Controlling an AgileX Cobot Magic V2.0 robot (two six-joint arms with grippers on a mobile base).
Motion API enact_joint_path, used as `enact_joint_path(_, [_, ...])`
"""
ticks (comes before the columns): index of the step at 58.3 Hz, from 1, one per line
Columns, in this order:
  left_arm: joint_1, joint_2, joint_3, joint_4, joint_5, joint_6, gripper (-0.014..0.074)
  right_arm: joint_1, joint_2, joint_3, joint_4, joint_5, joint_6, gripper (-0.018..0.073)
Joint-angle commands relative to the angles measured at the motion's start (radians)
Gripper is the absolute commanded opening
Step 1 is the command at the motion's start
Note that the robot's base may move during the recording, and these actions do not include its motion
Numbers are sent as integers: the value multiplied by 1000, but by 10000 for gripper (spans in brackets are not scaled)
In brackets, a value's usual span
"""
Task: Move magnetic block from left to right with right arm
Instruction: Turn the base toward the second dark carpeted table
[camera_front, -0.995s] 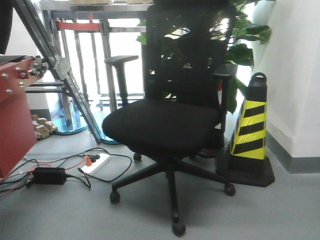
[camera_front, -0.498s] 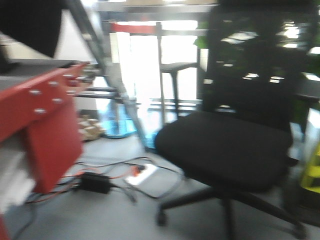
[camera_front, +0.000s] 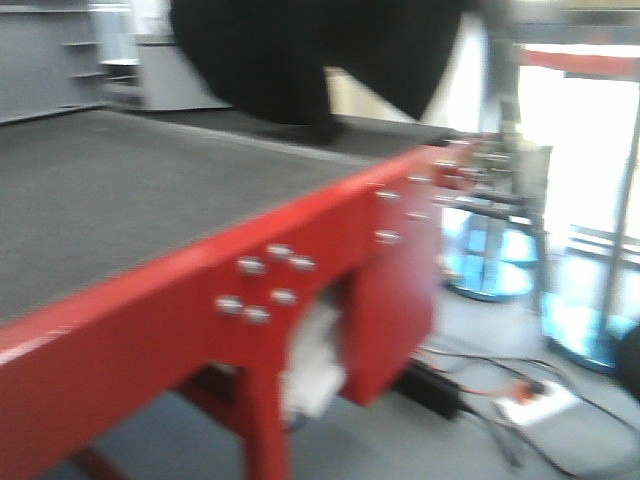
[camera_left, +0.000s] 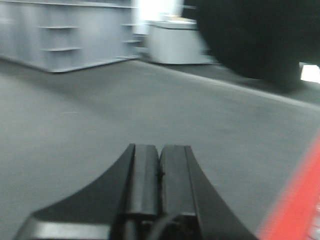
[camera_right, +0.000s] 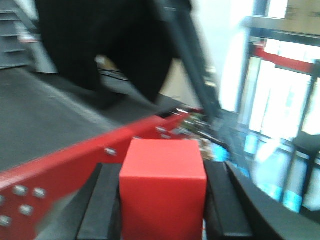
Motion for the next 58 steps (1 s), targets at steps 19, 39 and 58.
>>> enact_joint_path(19, [9,-5,8,-6,-79,-1,-117,-3,23,-21,6,-93,-8,253])
enact_joint_path(39, [11,-5,8,-6,-79,-1,-117,-3,23,-21,6,-93,-8,253])
enact_joint_path(58, [11,-5,8,-6,-79,-1,-117,-3,23,-21,6,-93,-8,253])
